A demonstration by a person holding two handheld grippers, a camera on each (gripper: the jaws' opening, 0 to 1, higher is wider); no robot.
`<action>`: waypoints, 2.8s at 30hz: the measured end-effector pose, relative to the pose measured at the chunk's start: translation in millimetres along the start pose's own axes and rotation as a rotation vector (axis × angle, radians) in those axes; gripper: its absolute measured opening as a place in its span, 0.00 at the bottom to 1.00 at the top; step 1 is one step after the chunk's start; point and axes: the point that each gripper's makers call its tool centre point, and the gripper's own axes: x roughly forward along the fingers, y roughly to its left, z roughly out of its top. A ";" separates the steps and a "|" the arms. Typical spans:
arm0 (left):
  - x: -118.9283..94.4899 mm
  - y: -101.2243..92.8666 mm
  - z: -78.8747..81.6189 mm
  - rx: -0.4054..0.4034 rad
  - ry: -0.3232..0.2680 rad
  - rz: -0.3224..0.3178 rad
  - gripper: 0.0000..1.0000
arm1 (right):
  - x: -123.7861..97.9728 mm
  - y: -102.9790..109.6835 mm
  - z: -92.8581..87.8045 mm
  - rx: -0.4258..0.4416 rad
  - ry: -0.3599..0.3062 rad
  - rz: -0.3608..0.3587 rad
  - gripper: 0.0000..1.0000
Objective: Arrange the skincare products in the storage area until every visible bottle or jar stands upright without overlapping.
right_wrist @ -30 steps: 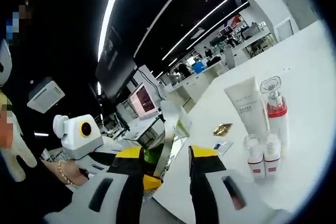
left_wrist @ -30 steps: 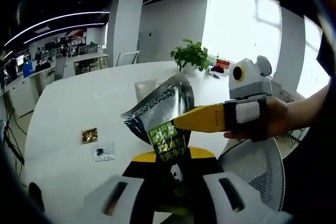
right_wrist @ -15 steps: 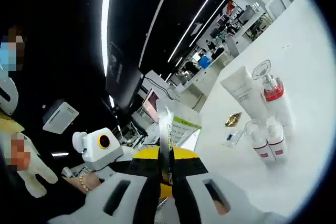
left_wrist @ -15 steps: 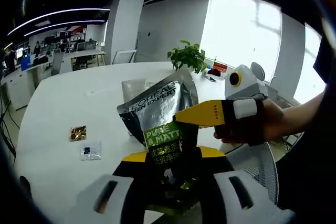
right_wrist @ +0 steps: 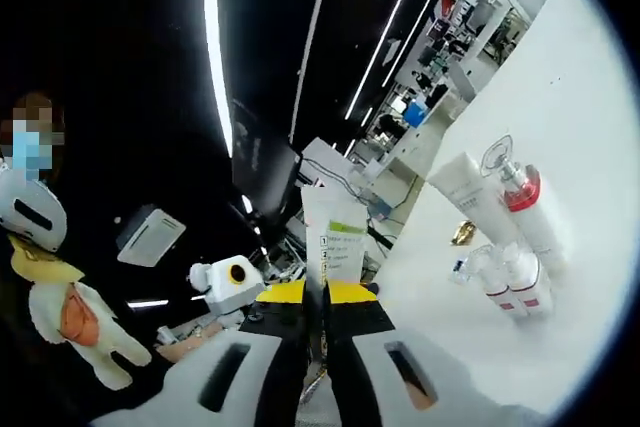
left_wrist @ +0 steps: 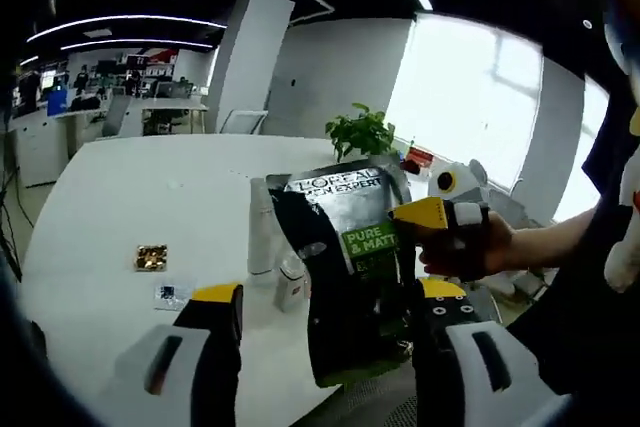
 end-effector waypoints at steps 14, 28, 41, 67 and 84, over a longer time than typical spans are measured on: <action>-25.3 -38.2 18.4 -0.260 -0.077 -0.474 0.20 | 28.2 28.2 5.3 0.052 0.003 0.139 0.05; -45.9 -27.8 36.7 -0.530 -0.280 -0.418 0.05 | 55.1 19.4 -23.5 -0.050 -0.028 -0.048 0.23; -59.2 -5.9 13.9 -0.504 -0.183 -0.329 0.05 | 61.3 15.9 -50.3 -0.018 -0.144 -0.172 0.05; -14.2 43.9 -50.0 -0.586 -0.055 -0.080 0.00 | 38.3 -71.4 -82.8 0.317 -0.114 -0.524 0.01; 1.5 73.0 -84.4 -0.540 0.098 0.070 0.00 | 39.1 -122.9 -102.1 0.203 0.045 -0.645 0.02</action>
